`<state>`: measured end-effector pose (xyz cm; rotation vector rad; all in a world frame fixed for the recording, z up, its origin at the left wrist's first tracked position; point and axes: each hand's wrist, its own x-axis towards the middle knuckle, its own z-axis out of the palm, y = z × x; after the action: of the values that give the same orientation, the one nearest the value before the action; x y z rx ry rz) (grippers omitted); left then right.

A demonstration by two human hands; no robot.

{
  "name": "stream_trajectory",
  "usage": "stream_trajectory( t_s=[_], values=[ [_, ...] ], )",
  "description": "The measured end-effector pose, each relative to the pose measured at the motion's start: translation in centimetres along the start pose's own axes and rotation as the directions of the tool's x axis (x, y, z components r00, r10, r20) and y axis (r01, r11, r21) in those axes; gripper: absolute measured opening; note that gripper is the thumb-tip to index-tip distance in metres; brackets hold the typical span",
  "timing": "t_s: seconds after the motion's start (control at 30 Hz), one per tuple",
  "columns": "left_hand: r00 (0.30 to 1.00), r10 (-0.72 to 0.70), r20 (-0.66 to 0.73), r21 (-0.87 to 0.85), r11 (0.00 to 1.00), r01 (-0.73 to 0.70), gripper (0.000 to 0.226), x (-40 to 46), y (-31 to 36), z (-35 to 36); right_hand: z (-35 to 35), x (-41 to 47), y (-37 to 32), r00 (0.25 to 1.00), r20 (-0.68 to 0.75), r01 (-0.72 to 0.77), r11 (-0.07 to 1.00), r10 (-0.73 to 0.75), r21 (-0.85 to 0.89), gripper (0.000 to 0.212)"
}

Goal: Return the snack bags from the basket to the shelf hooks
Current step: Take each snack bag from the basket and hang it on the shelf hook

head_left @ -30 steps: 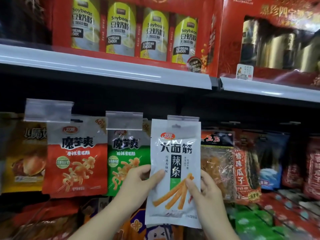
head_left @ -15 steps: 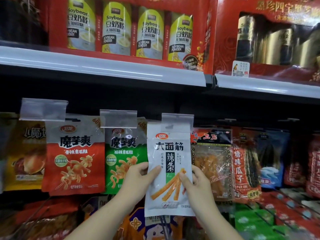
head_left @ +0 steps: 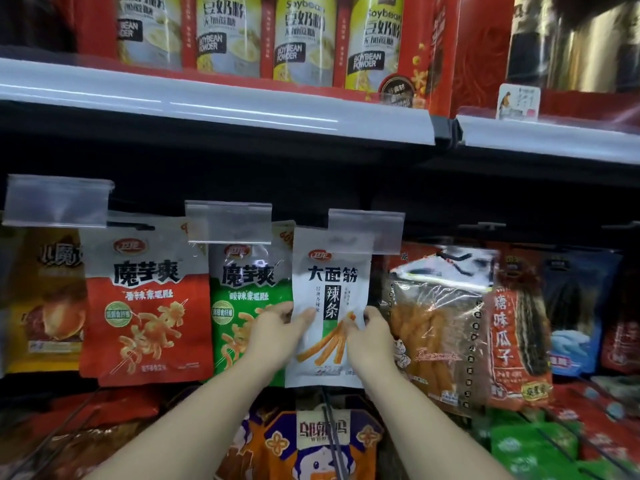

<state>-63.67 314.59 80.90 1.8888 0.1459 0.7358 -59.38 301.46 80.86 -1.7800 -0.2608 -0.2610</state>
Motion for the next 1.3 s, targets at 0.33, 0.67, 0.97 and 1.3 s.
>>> stream_trajectory(
  t_s=[0.33, 0.67, 0.97, 1.3],
  values=[
    [0.995, -0.072, -0.073, -0.001, 0.997, 0.072, 0.041, 3.3, -1.7, 2.0, 2.5, 3.2, 1.1, 0.999, -0.034, -0.025, 0.998, 0.023, -0.054, 0.003],
    [0.985, -0.103, -0.137, -0.028, 0.995, 0.1, 0.03, 3.5, -2.0, 2.2, 3.2, 3.2, 1.7, 0.998, -0.067, -0.005, 0.999, 0.003, -0.034, 0.033],
    [0.958, 0.18, -0.222, 0.255, 0.959, -0.121, 0.052, 1.1, -1.6, 0.3, 3.4, 0.9, 0.9, 0.952, -0.02, 0.283, 0.901, -0.306, -0.328, 0.066],
    [0.965, 0.17, -0.2, 0.519, 0.854, -0.042, 0.034, -5.3, -2.6, -5.1, 4.6, -4.4, 0.3, 0.858, 0.253, 0.505, 0.642, -0.447, -0.577, 0.043]
  ],
)
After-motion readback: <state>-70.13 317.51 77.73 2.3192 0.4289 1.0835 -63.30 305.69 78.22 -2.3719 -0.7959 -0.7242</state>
